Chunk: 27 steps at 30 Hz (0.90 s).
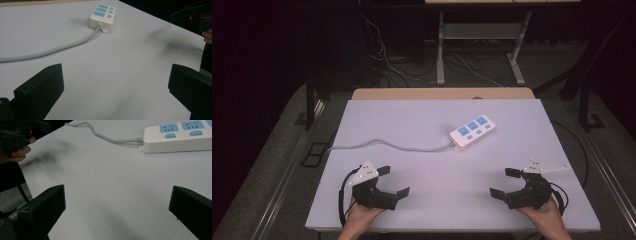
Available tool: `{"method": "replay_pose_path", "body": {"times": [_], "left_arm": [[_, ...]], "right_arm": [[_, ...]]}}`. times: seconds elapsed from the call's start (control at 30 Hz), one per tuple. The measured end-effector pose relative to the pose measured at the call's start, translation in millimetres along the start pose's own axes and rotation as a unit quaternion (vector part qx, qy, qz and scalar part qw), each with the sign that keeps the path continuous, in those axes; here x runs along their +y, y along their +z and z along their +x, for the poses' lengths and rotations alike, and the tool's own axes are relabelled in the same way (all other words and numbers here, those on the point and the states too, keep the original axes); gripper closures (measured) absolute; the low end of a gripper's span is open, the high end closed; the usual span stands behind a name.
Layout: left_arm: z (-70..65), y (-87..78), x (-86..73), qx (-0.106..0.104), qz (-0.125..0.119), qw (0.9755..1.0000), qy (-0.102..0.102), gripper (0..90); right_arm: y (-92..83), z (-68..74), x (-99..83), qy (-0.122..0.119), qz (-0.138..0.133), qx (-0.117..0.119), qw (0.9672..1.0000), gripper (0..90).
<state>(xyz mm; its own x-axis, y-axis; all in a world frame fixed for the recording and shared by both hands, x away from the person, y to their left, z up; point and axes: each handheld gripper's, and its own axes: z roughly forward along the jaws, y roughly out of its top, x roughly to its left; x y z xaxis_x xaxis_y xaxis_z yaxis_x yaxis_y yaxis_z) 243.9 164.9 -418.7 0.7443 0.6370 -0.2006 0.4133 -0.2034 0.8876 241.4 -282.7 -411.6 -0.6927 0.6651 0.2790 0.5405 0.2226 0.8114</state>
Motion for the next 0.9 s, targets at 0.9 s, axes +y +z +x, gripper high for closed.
{"method": "replay_pose_path", "body": {"times": [0.9], "left_arm": [[3.8,1.3,0.5,-0.018,0.007,0.9998,-0.005,0.0]], "right_arm": [[-7.0,1.9,4.3,0.006,0.019,0.0,0.9998,0.6]]}}
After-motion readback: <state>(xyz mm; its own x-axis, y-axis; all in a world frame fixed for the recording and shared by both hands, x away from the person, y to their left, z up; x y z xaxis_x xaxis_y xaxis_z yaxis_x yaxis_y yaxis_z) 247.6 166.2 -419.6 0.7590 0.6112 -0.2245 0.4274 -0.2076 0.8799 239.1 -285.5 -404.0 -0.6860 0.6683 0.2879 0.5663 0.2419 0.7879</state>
